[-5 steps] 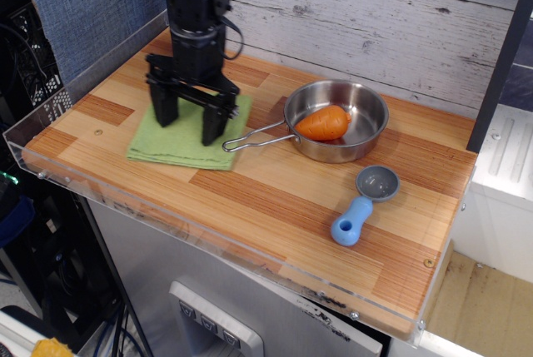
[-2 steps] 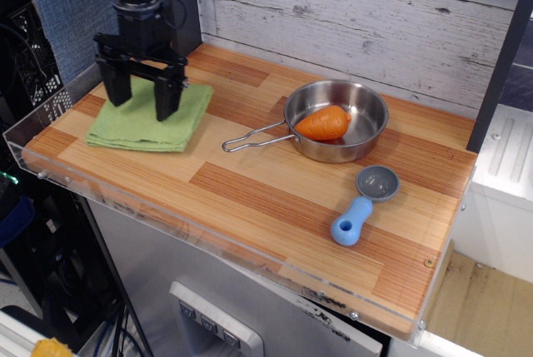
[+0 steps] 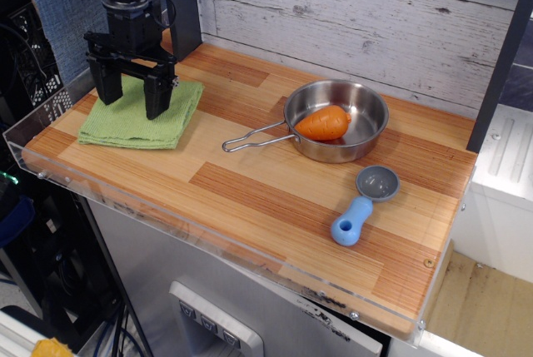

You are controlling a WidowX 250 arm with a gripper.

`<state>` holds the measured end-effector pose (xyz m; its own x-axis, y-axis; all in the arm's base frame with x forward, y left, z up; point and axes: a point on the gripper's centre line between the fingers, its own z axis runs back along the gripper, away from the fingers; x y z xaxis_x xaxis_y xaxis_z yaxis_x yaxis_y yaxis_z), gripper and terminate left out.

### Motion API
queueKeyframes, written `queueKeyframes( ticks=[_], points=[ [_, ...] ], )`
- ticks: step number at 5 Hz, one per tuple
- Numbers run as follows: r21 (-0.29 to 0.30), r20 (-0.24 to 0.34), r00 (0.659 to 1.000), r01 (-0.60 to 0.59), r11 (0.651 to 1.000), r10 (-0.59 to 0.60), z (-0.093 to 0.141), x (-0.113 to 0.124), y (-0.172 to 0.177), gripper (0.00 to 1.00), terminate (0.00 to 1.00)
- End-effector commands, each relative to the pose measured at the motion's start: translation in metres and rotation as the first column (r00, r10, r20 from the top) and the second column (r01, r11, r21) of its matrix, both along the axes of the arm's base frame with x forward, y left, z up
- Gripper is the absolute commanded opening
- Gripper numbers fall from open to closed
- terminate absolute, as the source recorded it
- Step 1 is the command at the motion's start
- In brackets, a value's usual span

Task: Move the green cloth to the left so it is on the corner of the table

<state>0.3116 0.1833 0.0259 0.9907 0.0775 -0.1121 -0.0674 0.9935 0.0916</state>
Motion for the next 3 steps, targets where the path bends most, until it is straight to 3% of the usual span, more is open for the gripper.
queueKeyframes(
  ticks=[1, 2, 3],
  points=[
    [-0.018, 0.234, 0.964, 0.138, 0.990, -0.130, 0.047, 0.004, -0.036, 1.00, 0.00],
    [-0.019, 0.385, 0.908, 0.188, 0.982, -0.166, 0.082, -0.005, -0.048, 1.00, 0.00],
    [-0.013, 0.430, 0.891, 0.164, 0.986, -0.143, 0.099, -0.013, -0.046, 1.00, 0.00]
  ],
)
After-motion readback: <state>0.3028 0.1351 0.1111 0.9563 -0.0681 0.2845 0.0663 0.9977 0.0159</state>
